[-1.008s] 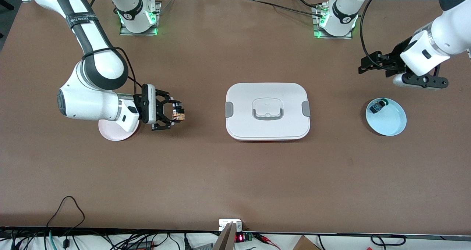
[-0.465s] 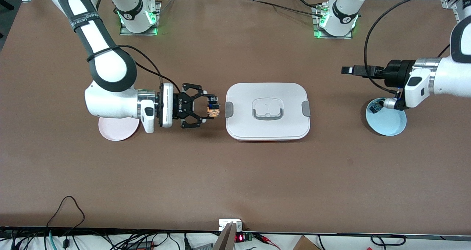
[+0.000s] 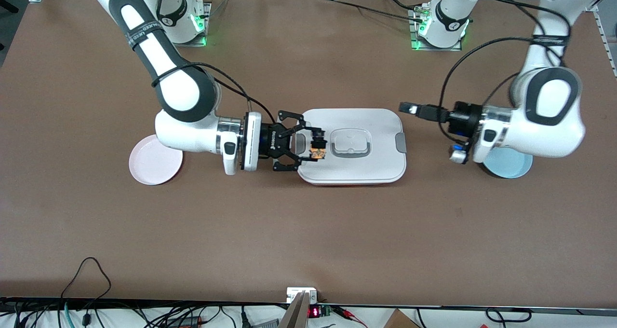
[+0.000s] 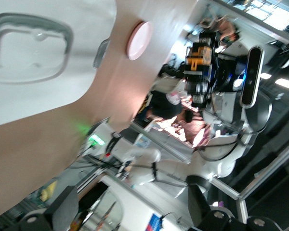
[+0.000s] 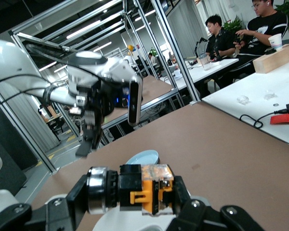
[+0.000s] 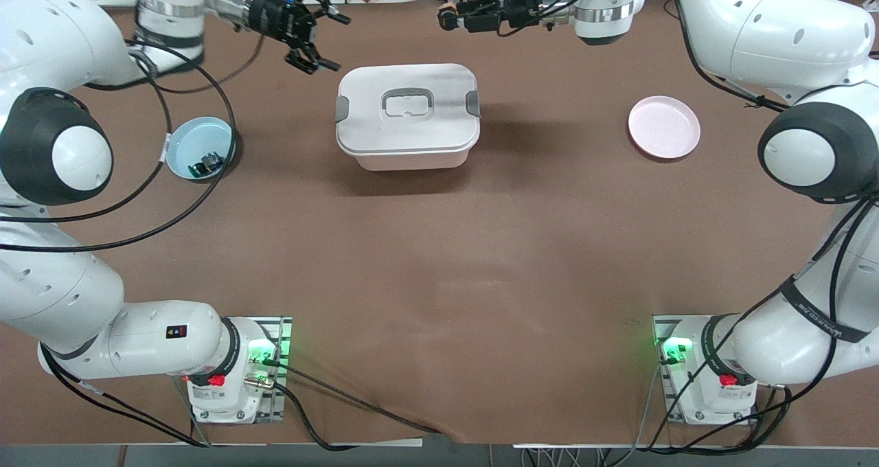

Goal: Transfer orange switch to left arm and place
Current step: 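Raise the switch with the right gripper while the left gripper reaches toward it, then close the left gripper on the orange switch beside the right gripper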

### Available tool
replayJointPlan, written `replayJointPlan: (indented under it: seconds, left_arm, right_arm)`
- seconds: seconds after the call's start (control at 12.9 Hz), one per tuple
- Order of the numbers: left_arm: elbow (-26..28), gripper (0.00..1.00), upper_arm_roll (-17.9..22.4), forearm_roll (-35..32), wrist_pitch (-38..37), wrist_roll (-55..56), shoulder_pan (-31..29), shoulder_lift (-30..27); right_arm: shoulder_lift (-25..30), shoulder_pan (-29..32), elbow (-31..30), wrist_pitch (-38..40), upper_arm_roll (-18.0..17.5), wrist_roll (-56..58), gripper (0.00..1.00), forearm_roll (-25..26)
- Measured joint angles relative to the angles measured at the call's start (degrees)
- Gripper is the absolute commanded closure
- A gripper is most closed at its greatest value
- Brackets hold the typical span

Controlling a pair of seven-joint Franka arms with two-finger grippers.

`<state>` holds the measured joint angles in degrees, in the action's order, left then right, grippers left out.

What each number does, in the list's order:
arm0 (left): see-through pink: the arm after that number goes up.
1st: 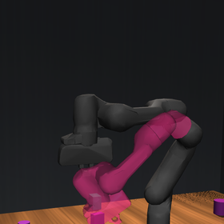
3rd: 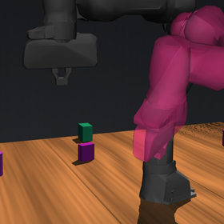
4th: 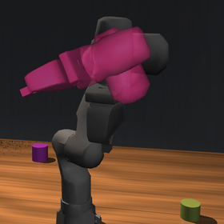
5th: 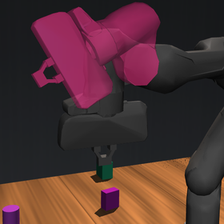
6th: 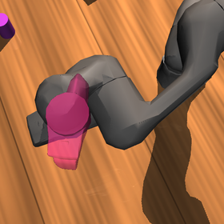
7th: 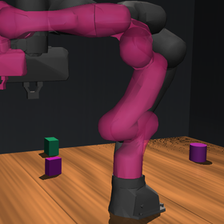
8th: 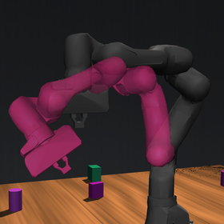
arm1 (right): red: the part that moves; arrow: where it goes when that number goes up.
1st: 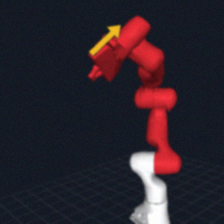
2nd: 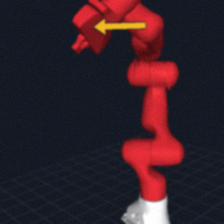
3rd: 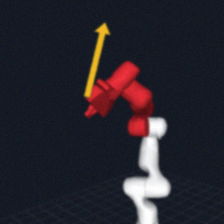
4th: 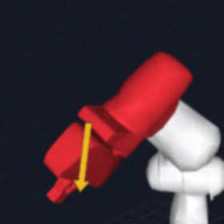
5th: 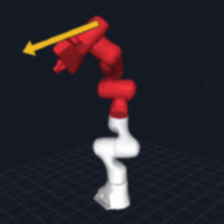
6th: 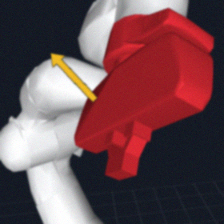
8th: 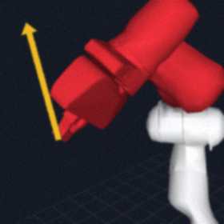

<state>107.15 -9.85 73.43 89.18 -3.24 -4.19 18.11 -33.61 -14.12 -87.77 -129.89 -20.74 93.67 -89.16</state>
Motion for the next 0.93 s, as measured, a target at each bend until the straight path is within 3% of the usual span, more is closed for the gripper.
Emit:
replayJointPlan:
  seconds: [0.16,0.62,0.93]
  left_arm:
    - [1.8,0.0,-0.8,5.8,5.7,-0.4,1.4,0.6]
    - [1.9,0.0,-0.9,27.0,13.3,-5.4,7.0,4.7]
    - [-2.2,0.0,-0.6,32.2,15.1,-11.2,8.6,9.1]
  right_arm:
    - [-0.3,-0.7,1.2,-1.0,0.0,0.0,0.95,-1.2]
    - [-2.7,-2.3,5.0,-3.2,0.0,0.0,0.94,-1.6]
    - [-3.0,-2.3,5.4,-3.3,0.0,0.0,0.94,-1.6]
